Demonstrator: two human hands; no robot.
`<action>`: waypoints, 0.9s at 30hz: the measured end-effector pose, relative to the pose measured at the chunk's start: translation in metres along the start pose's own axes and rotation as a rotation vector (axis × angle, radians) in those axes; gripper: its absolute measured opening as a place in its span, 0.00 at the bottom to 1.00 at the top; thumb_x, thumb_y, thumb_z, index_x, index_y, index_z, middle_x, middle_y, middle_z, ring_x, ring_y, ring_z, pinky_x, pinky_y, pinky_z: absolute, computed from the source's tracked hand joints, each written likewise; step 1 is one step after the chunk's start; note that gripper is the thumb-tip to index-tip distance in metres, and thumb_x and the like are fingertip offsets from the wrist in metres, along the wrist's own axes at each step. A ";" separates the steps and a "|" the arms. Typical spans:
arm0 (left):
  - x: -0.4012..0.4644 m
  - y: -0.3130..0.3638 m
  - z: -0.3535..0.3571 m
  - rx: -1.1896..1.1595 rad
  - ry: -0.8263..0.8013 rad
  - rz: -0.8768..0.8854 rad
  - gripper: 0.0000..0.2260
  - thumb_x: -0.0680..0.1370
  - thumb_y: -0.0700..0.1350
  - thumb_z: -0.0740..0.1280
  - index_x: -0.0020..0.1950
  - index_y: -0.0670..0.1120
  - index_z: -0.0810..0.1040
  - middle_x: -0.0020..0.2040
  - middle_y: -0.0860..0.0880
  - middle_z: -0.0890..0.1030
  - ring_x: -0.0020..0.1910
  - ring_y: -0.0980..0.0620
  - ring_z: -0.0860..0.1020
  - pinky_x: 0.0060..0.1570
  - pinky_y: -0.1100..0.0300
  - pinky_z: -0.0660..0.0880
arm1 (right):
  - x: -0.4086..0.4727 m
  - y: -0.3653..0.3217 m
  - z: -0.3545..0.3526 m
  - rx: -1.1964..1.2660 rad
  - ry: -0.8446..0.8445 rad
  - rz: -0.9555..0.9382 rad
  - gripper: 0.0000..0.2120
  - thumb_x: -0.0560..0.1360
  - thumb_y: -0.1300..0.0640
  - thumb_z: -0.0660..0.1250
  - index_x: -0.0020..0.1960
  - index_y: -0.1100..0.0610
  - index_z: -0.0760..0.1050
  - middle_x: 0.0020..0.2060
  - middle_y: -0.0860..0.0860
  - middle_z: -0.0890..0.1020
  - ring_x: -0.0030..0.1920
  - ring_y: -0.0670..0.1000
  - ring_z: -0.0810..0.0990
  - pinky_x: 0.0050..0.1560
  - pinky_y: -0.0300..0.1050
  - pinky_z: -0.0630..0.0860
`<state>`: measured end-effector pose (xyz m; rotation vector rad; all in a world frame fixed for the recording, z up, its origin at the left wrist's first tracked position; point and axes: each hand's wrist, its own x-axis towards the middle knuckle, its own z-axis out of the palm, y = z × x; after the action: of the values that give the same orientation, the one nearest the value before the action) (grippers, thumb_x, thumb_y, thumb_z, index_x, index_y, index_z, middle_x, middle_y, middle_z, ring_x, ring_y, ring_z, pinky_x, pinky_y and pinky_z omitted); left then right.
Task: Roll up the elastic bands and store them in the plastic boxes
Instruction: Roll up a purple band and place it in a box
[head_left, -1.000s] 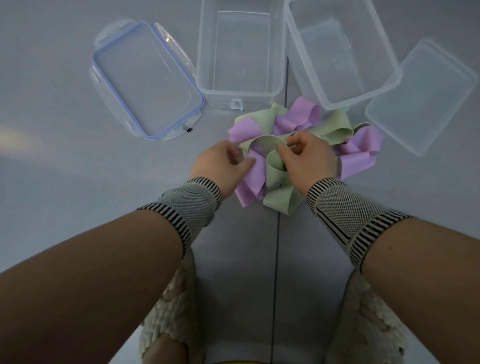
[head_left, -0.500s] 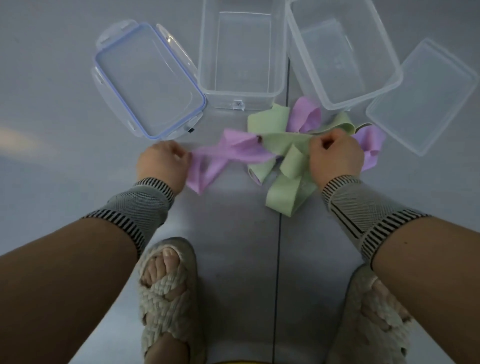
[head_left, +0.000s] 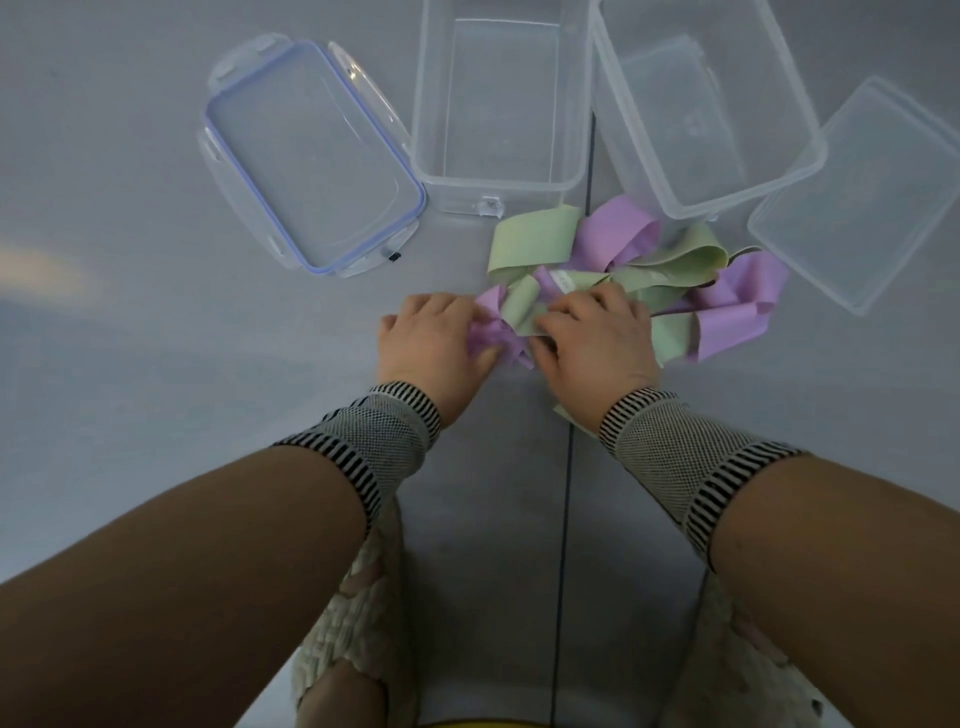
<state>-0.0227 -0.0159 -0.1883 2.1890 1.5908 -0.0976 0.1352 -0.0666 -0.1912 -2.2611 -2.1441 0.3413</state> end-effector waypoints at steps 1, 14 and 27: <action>0.002 0.000 0.000 0.026 0.015 -0.009 0.15 0.74 0.60 0.64 0.57 0.55 0.76 0.59 0.53 0.77 0.62 0.48 0.69 0.57 0.52 0.63 | 0.001 0.000 0.001 -0.012 -0.027 0.007 0.14 0.76 0.47 0.59 0.47 0.53 0.80 0.49 0.50 0.80 0.54 0.59 0.72 0.52 0.53 0.65; 0.013 -0.004 -0.004 0.000 0.009 -0.050 0.08 0.78 0.51 0.61 0.53 0.51 0.77 0.52 0.50 0.79 0.53 0.45 0.75 0.54 0.53 0.65 | 0.005 0.002 0.000 -0.089 -0.176 -0.161 0.17 0.71 0.53 0.69 0.59 0.53 0.76 0.57 0.52 0.76 0.57 0.57 0.73 0.55 0.50 0.65; -0.004 -0.029 -0.005 -0.307 0.054 -0.112 0.17 0.71 0.44 0.65 0.60 0.47 0.74 0.60 0.46 0.72 0.57 0.45 0.73 0.59 0.51 0.71 | -0.007 0.028 -0.002 0.100 0.035 0.148 0.29 0.66 0.53 0.65 0.67 0.54 0.70 0.64 0.55 0.73 0.59 0.61 0.69 0.57 0.55 0.65</action>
<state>-0.0518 -0.0104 -0.1917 1.8830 1.6360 0.1642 0.1626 -0.0747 -0.1926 -2.3556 -1.9033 0.3980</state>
